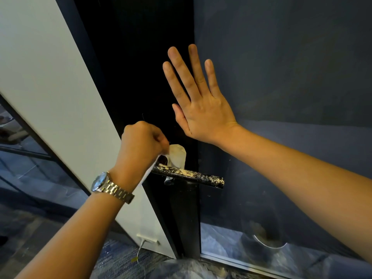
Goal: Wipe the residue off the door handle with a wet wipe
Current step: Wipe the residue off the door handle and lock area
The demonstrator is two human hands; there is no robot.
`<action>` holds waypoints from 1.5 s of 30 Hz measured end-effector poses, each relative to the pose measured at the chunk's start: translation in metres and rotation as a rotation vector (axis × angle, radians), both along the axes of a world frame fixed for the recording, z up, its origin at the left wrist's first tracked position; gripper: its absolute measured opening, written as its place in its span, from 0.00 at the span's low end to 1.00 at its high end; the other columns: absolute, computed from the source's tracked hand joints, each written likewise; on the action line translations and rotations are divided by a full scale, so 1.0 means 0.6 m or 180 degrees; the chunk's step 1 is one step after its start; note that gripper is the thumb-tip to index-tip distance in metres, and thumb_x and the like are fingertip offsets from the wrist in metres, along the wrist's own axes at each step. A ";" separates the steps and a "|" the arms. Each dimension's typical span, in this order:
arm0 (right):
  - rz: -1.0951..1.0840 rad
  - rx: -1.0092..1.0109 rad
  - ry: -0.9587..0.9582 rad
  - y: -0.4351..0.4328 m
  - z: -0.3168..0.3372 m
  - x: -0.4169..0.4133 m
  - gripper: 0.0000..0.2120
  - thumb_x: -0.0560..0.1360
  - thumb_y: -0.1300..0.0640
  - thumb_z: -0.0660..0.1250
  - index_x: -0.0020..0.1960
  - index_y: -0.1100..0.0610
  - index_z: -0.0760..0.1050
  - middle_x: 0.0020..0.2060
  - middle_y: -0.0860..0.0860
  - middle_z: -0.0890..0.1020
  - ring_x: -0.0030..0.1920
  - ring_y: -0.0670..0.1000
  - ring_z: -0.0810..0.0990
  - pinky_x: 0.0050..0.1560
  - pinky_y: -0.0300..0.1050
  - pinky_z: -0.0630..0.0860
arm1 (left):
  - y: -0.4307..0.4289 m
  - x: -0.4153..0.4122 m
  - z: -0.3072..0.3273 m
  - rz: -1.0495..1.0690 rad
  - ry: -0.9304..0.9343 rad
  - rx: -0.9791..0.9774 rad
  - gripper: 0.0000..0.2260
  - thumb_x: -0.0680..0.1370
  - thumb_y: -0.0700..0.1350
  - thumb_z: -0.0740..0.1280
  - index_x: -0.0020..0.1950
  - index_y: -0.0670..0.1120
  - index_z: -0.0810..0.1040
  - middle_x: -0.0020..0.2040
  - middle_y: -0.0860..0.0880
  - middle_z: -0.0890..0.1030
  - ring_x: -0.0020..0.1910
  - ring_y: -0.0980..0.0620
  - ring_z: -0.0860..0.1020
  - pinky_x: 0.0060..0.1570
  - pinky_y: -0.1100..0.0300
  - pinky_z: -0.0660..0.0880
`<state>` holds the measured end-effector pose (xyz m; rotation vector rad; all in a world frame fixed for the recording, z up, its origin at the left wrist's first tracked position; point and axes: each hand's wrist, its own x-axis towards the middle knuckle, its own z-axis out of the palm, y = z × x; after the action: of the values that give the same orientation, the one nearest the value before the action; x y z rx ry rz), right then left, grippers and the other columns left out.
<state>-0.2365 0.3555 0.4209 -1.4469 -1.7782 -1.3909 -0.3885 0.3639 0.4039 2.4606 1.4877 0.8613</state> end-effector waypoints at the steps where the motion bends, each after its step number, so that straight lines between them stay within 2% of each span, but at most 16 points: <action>1: -0.0002 -0.0006 0.0002 0.000 0.000 0.000 0.27 0.77 0.52 0.55 0.74 0.61 0.58 0.72 0.60 0.65 0.71 0.65 0.62 0.71 0.59 0.54 | 0.002 -0.005 0.003 0.0068 -0.0067 -0.0097 0.07 0.69 0.36 0.71 0.32 0.44 0.80 0.27 0.57 0.73 0.27 0.62 0.70 0.31 0.74 0.63; 4: -0.0016 -0.0009 0.0003 0.000 -0.001 -0.002 0.27 0.77 0.51 0.54 0.73 0.61 0.58 0.72 0.60 0.65 0.71 0.65 0.62 0.71 0.60 0.55 | 0.009 0.000 0.002 0.0237 0.0001 -0.0179 0.09 0.71 0.36 0.68 0.32 0.45 0.76 0.29 0.53 0.75 0.29 0.57 0.72 0.32 0.70 0.66; 7: -0.0023 -0.0003 0.0001 0.001 -0.002 -0.001 0.27 0.77 0.51 0.55 0.74 0.61 0.59 0.72 0.59 0.65 0.71 0.65 0.62 0.71 0.59 0.55 | 0.000 0.028 -0.004 0.0369 0.0250 0.0064 0.05 0.74 0.36 0.65 0.41 0.41 0.80 0.39 0.43 0.80 0.38 0.46 0.79 0.39 0.60 0.72; 9: -0.0013 0.0002 0.0009 0.001 -0.002 -0.001 0.27 0.77 0.52 0.55 0.73 0.61 0.59 0.72 0.60 0.65 0.71 0.65 0.62 0.71 0.59 0.55 | -0.005 0.032 -0.006 0.0337 0.0237 0.0162 0.06 0.74 0.36 0.64 0.40 0.41 0.80 0.37 0.44 0.79 0.35 0.47 0.77 0.37 0.58 0.74; 12: -0.0001 -0.0003 0.0012 0.000 -0.002 -0.001 0.27 0.77 0.52 0.54 0.74 0.62 0.58 0.72 0.60 0.65 0.71 0.65 0.62 0.71 0.59 0.55 | 0.009 0.004 -0.002 0.0313 0.0040 -0.0362 0.10 0.72 0.37 0.67 0.31 0.45 0.75 0.31 0.50 0.76 0.29 0.56 0.73 0.32 0.65 0.72; 15: -0.0014 -0.0006 0.0003 0.002 -0.002 0.000 0.27 0.77 0.51 0.53 0.74 0.61 0.57 0.72 0.60 0.65 0.71 0.65 0.62 0.71 0.59 0.55 | 0.017 -0.012 0.002 0.0352 -0.0338 -0.1055 0.06 0.71 0.38 0.71 0.34 0.45 0.77 0.39 0.44 0.82 0.37 0.48 0.81 0.38 0.58 0.80; 17: -0.0030 -0.0002 -0.0003 0.003 -0.004 0.001 0.27 0.77 0.52 0.54 0.74 0.61 0.57 0.72 0.60 0.64 0.71 0.65 0.61 0.72 0.59 0.54 | 0.007 0.000 0.002 0.0454 -0.0189 -0.0815 0.03 0.73 0.37 0.68 0.39 0.42 0.80 0.41 0.43 0.82 0.39 0.45 0.81 0.38 0.57 0.78; 20: -0.0012 0.0013 0.0012 0.005 -0.005 0.000 0.28 0.77 0.52 0.55 0.74 0.61 0.57 0.72 0.60 0.64 0.72 0.65 0.61 0.73 0.59 0.51 | -0.018 0.029 -0.006 0.0459 0.0417 -0.0008 0.08 0.74 0.37 0.64 0.47 0.41 0.81 0.45 0.44 0.82 0.42 0.45 0.79 0.39 0.61 0.70; 24: 0.0005 -0.0016 0.0025 0.005 -0.003 -0.001 0.28 0.77 0.52 0.56 0.74 0.61 0.57 0.72 0.60 0.64 0.72 0.65 0.60 0.73 0.59 0.48 | -0.031 0.053 -0.022 0.0084 0.0536 -0.0042 0.09 0.76 0.41 0.63 0.50 0.46 0.82 0.52 0.47 0.80 0.51 0.50 0.77 0.49 0.62 0.71; 27: 0.0006 -0.0003 0.0015 0.004 -0.003 0.000 0.28 0.77 0.52 0.55 0.74 0.61 0.57 0.72 0.60 0.64 0.72 0.65 0.61 0.73 0.59 0.51 | -0.024 0.052 -0.019 0.0059 0.0248 -0.0060 0.08 0.75 0.40 0.64 0.46 0.46 0.83 0.46 0.49 0.83 0.47 0.51 0.79 0.52 0.59 0.75; 30: 0.0037 0.0016 0.0004 0.003 -0.003 -0.001 0.28 0.77 0.52 0.55 0.74 0.61 0.57 0.72 0.60 0.65 0.71 0.65 0.62 0.71 0.59 0.55 | -0.011 0.033 -0.007 0.0216 0.0159 -0.0081 0.05 0.71 0.40 0.70 0.37 0.48 0.76 0.33 0.57 0.76 0.40 0.52 0.77 0.44 0.63 0.71; 32: 0.0051 0.0008 0.0022 0.003 -0.003 0.000 0.27 0.77 0.52 0.54 0.73 0.61 0.56 0.72 0.59 0.65 0.71 0.65 0.62 0.71 0.59 0.55 | 0.000 0.015 -0.003 0.0406 0.0200 -0.0283 0.14 0.66 0.47 0.75 0.35 0.46 0.69 0.30 0.55 0.70 0.35 0.52 0.74 0.37 0.64 0.69; 34: 0.0050 -0.0007 0.0025 0.003 -0.002 0.000 0.27 0.78 0.51 0.53 0.73 0.61 0.56 0.72 0.59 0.65 0.71 0.65 0.62 0.71 0.60 0.55 | 0.006 0.001 -0.001 0.0566 0.0285 -0.0613 0.17 0.65 0.55 0.74 0.34 0.45 0.71 0.29 0.51 0.71 0.29 0.55 0.70 0.29 0.66 0.65; 37: 0.0043 -0.0015 0.0019 0.003 -0.002 0.001 0.27 0.78 0.51 0.52 0.73 0.61 0.57 0.72 0.60 0.65 0.71 0.65 0.62 0.71 0.60 0.55 | 0.003 0.007 -0.003 0.0609 0.0358 -0.1035 0.17 0.70 0.55 0.70 0.37 0.41 0.75 0.29 0.48 0.72 0.28 0.55 0.70 0.27 0.66 0.64; 43: -0.0009 0.0014 0.0003 0.005 -0.003 -0.001 0.27 0.77 0.51 0.55 0.74 0.61 0.58 0.72 0.59 0.65 0.71 0.65 0.62 0.71 0.59 0.54 | -0.022 0.039 -0.009 0.0566 0.0942 -0.0178 0.05 0.76 0.43 0.65 0.46 0.40 0.75 0.29 0.51 0.64 0.28 0.56 0.65 0.33 0.63 0.65; 45: -0.0015 0.0030 0.0001 0.005 -0.003 -0.001 0.27 0.77 0.51 0.55 0.74 0.61 0.58 0.72 0.59 0.65 0.71 0.65 0.62 0.71 0.59 0.54 | -0.018 0.031 -0.011 0.0546 0.0792 -0.0120 0.06 0.74 0.43 0.67 0.45 0.40 0.77 0.30 0.50 0.69 0.30 0.55 0.68 0.32 0.64 0.67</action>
<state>-0.2370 0.3582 0.4189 -1.4475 -1.7670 -1.3994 -0.3699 0.3532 0.3973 2.5160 1.8002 0.5608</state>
